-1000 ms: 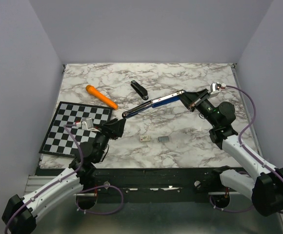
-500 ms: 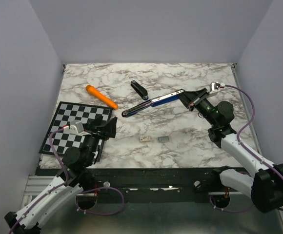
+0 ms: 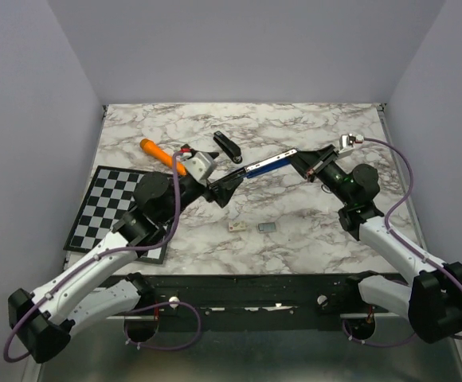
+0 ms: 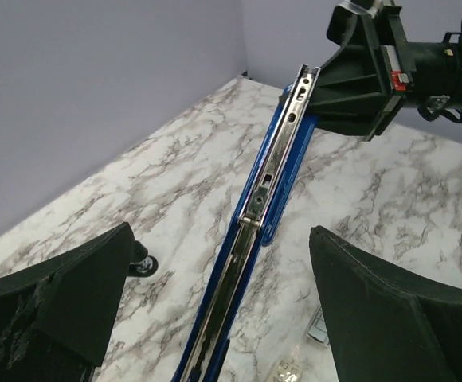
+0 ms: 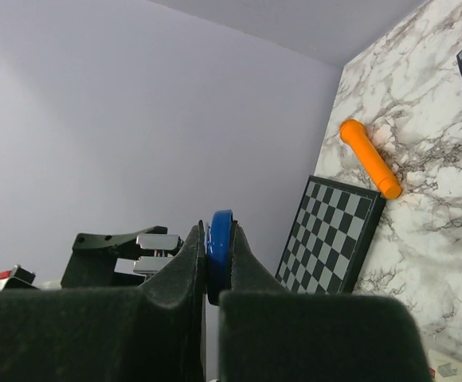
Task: Load the staples into the stapler
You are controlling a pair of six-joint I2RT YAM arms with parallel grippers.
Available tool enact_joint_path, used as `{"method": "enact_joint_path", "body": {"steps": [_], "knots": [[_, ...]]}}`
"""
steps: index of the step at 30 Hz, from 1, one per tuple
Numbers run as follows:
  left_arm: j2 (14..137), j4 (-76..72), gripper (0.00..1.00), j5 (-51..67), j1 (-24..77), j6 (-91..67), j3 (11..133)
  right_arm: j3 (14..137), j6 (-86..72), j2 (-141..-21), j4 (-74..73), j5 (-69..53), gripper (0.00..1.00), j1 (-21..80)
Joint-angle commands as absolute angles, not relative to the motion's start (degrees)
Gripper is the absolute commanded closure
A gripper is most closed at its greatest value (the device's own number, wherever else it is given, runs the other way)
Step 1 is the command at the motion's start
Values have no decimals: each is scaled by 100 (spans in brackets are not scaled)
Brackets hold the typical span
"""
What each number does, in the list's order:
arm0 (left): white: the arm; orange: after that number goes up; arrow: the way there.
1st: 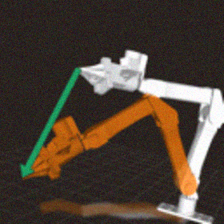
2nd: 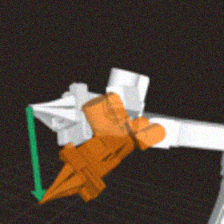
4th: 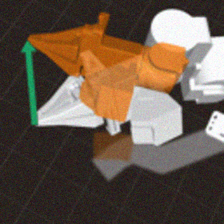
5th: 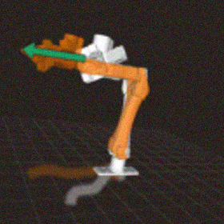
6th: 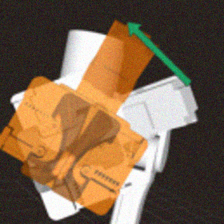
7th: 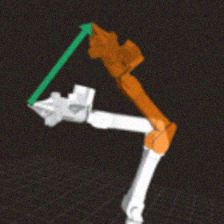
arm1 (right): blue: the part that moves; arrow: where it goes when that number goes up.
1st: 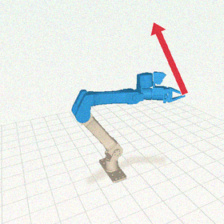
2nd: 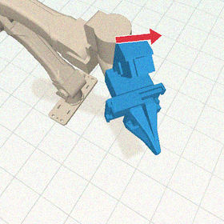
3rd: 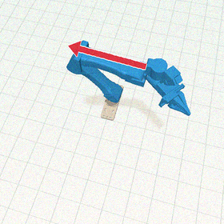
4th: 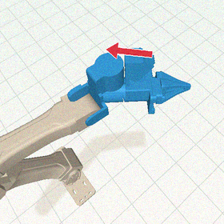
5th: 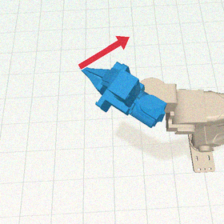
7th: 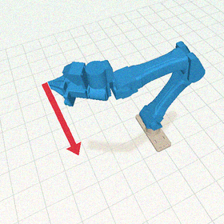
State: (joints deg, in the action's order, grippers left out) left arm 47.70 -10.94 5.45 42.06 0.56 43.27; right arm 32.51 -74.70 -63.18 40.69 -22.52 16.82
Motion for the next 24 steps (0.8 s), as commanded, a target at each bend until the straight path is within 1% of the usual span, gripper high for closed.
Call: {"method": "enact_joint_path", "body": {"steps": [1,4,9,11,16,17,19,23,24], "knots": [[5536,-800,1,1766,4201,1001,4965,3190,-7576,-6319,4702,-2399,99,1661],[5958,-624,4,2003,4201,1212,5334,3164,-7567,-6311,4693,-2426,99,1670],[6459,-388,16,2250,4210,1467,5704,3112,-7576,-6284,4720,-2443,99,1670],[6574,-360,21,2276,4201,1546,5800,3120,-7594,-6284,4755,-2470,99,1661],[6890,-334,29,2285,4201,1635,5932,3085,-7611,-6240,4764,-2487,99,1661],[6925,-325,32,2294,4210,1626,5976,3076,-7620,-6232,4755,-2496,99,1661],[7022,-325,34,2303,4210,1617,6003,3059,-7611,-6223,4746,-2505,99,1661],[7128,-316,45,2399,4210,1565,6082,3059,-7611,-6231,4737,-2540,99,1670],[7137,-308,46,2417,4201,1564,6091,3059,-7620,-6223,4746,-2540,99,1670]]}}
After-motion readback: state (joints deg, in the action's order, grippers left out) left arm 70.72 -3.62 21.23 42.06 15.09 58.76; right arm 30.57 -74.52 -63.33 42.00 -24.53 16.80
